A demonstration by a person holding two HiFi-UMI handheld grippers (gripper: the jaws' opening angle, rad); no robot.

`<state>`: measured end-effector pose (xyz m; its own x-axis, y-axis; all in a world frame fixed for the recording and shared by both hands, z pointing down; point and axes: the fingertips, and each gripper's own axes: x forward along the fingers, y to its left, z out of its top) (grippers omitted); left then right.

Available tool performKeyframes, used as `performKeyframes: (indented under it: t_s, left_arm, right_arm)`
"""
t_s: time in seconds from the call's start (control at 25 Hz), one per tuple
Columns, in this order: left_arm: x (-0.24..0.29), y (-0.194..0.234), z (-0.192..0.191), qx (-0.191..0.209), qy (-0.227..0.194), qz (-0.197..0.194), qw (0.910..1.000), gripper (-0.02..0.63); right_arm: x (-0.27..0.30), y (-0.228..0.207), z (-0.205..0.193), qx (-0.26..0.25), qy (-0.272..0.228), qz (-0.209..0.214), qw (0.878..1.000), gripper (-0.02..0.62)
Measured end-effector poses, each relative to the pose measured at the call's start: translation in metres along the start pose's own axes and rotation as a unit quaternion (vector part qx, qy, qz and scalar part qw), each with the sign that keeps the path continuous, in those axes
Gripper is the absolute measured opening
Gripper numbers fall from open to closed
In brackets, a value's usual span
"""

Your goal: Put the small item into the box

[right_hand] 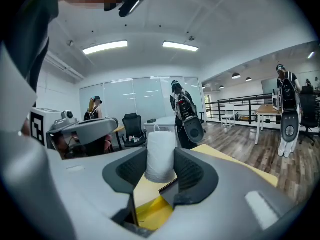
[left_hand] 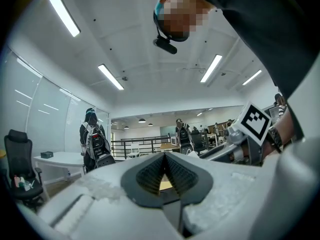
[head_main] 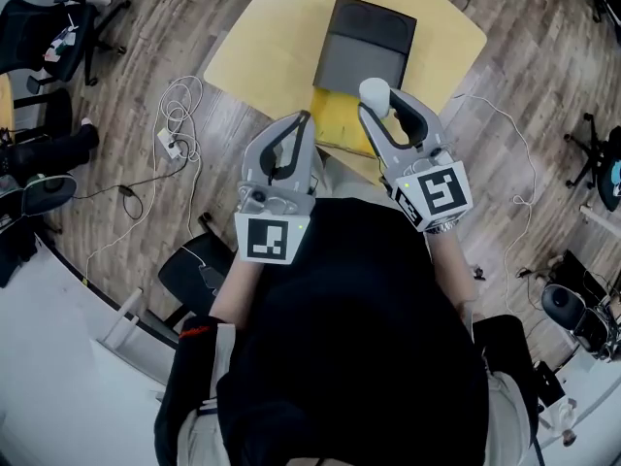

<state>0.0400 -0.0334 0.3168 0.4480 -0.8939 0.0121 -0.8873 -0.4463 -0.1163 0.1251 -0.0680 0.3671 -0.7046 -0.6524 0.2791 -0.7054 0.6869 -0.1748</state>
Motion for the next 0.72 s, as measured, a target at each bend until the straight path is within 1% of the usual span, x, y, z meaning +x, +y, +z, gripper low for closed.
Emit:
performKeyframes:
  t_s: [0.32, 0.56, 0.72]
  left_arm:
    - [0.012, 0.002, -0.018, -0.013, 0.012, -0.013, 0.9998, 0.002]
    - [0.021, 0.002, -0.029, -0.024, 0.017, -0.023, 0.9993, 0.002]
    - [0.024, -0.001, -0.037, -0.032, 0.025, -0.024, 0.9989, 0.002]
  right_arm:
    - [0.022, 0.003, -0.039, 0.025, 0.049, 0.022, 0.998, 0.170]
    - [0.041, 0.000, -0.084, 0.028, 0.103, 0.028, 0.994, 0.171]
    - [0.046, -0.004, -0.111, 0.034, 0.131, 0.030, 0.990, 0.172]
